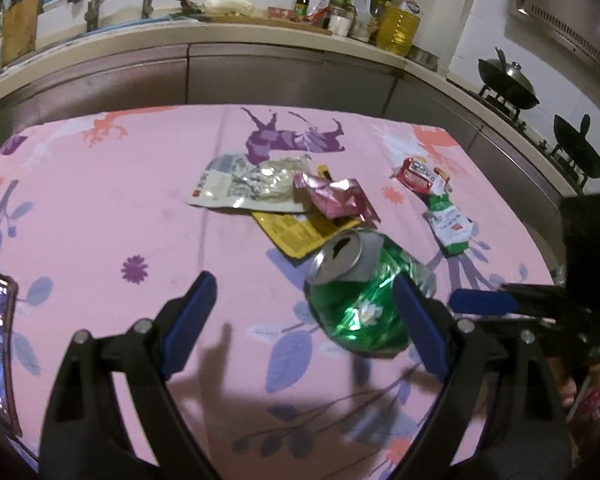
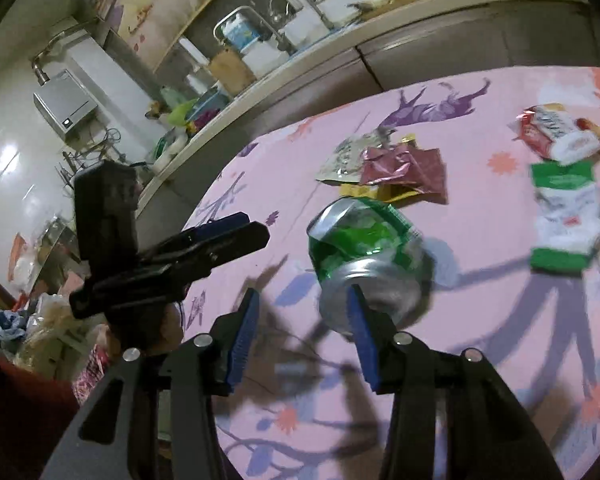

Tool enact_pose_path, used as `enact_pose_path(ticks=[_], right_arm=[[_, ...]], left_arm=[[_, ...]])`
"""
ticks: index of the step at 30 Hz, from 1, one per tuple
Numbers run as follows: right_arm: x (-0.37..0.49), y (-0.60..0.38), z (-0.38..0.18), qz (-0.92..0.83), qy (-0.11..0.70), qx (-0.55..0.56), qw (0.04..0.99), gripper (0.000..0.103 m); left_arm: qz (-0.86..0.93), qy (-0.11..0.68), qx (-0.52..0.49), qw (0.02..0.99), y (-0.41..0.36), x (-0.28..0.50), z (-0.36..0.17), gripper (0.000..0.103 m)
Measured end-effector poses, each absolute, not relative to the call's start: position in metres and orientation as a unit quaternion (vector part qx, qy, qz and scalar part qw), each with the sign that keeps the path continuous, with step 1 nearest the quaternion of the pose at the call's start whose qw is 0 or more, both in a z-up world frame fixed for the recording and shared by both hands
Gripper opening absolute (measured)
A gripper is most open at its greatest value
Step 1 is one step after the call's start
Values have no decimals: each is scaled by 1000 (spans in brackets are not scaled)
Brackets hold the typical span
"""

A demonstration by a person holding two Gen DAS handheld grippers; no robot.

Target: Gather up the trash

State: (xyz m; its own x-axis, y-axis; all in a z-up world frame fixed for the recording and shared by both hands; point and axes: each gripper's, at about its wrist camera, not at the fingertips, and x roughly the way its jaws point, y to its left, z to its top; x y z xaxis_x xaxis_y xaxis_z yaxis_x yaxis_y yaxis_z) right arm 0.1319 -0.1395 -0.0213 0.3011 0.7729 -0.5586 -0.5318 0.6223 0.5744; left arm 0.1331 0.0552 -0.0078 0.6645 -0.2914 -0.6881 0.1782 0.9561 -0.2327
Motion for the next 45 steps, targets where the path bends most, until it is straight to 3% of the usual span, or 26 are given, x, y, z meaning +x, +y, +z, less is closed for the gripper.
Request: enact_pose_path(ticks=[7,13,23,27,32,35,45], right_arm=[[146,-184,-29,336,422,204,817,44],[156,-185,-45,326,429,227,812,44],[171,-170,-56,326,433,235,807,44],[174,-169,-66,327,441,251,797,44],[176,-181,-75,325,441,293,784,44],[175,-186,-77,326,443,305,777,44],[167,-227,-38,240,373,259,858,44]], left_arm=[[-139,415,-98,894,55,136,-23,85],[-178,461,-155,855,56,143,-47,70],[-250,494,-332,764,71,168,-77,54],[-259,498,-343,753,64,170,-81,47],[-262,494,-342,755,59,175,-81,20],[-262,480,-345,763,60,174,-77,13],[-262,424,-307,811,78,153,-35,9]])
